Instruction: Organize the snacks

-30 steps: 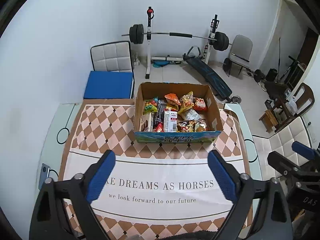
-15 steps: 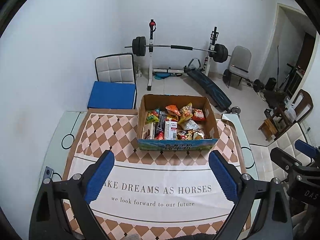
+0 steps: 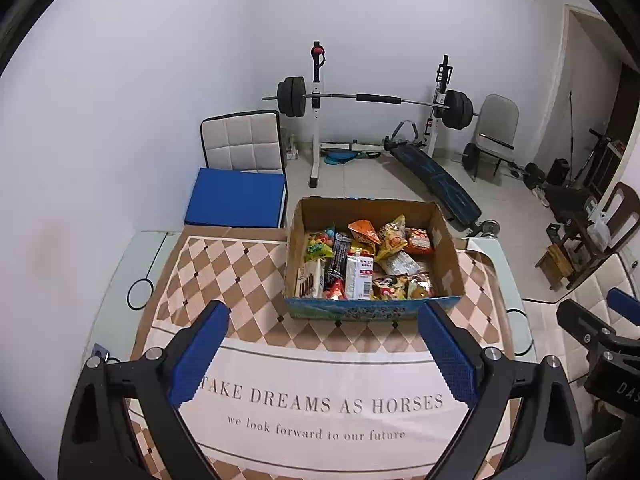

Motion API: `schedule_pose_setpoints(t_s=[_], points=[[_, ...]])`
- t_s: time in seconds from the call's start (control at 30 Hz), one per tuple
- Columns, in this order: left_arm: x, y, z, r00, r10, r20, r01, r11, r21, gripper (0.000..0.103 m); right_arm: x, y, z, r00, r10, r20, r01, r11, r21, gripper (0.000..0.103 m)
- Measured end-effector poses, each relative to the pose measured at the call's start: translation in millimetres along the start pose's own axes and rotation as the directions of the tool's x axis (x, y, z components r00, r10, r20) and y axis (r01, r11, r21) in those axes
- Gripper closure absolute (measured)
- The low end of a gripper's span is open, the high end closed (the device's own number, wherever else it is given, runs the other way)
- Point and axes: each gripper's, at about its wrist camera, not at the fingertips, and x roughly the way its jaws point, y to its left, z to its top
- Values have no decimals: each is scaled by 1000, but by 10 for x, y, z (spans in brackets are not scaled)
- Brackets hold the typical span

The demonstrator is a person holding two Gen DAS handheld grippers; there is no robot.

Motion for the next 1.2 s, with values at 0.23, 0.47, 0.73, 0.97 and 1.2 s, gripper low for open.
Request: schedule_pose_setpoints(t_s=[0.23, 0.47, 0.73, 0.97, 1.2], points=[[155, -46, 59, 1000, 12, 5, -12, 1000, 14, 6, 211, -60, 102, 1000, -5, -11, 5, 1000, 16, 2], [223, -95, 83, 1000, -1, -1, 1, 1000, 15, 6, 293, -56, 151, 1000, -19, -6, 19, 1000, 5, 2], [196, -121, 103, 1000, -6, 10, 6, 1000, 15, 6, 318, -92, 178, 1000, -30, 0, 30, 1000, 2, 2], [196, -140, 107, 1000, -12, 8, 12, 1000, 15, 6, 313, -112, 185, 1000, -27, 3, 27, 1000, 0, 2], [196, -143, 101, 1000, -14, 3, 14, 1000, 12, 6, 319, -135, 221, 1000, -20, 7, 20, 1000, -1, 2]])
